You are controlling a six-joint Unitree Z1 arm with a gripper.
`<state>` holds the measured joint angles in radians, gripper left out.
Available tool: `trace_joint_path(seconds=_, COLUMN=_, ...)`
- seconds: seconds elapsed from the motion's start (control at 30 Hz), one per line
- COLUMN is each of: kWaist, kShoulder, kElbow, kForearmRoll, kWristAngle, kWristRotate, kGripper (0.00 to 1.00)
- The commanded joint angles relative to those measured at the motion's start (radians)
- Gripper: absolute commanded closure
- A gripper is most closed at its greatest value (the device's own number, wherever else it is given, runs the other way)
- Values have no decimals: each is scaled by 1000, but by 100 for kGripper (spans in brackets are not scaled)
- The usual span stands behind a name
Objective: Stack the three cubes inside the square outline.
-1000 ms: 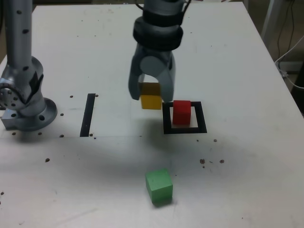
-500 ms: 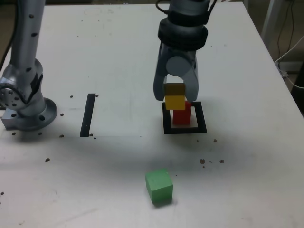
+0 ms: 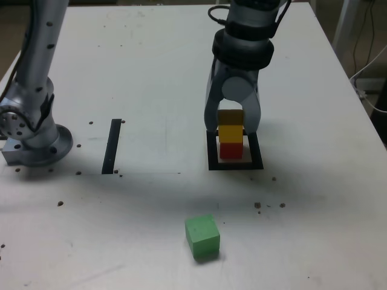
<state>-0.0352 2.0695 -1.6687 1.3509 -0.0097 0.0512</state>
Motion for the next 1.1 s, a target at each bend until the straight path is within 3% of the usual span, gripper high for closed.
trace_joint_path(seconds=0.0, kWaist=6, kShoulder=9, kElbow=-4, kForearmRoll=-1, kWristAngle=3, kWristRotate=3, kGripper=81)
trace_joint_path(seconds=0.37, kWaist=14, kShoulder=19, kElbow=-2, kForearmRoll=-9, kWristAngle=8, kWristRotate=6, kGripper=78)
trace_joint_path(seconds=0.43, kWaist=15, kShoulder=21, kElbow=0, kForearmRoll=-11, kWristAngle=6, kWristRotate=7, kGripper=66)
trace_joint_path(seconds=0.57, kWaist=20, kShoulder=26, kElbow=10, kForearmRoll=-16, kWristAngle=-4, kWristRotate=16, kGripper=20)
trace_joint_path(seconds=0.63, kWaist=23, kShoulder=28, kElbow=18, kForearmRoll=-17, kWristAngle=-9, kWristRotate=21, kGripper=4)
trace_joint_path(seconds=0.93, kWaist=26, kShoulder=19, kElbow=25, kForearmRoll=-19, kWristAngle=-9, kWristRotate=26, kGripper=0)
trace_joint_path(seconds=1.07, kWaist=24, kShoulder=-6, kElbow=20, kForearmRoll=-21, kWristAngle=8, kWristRotate=27, kGripper=0)
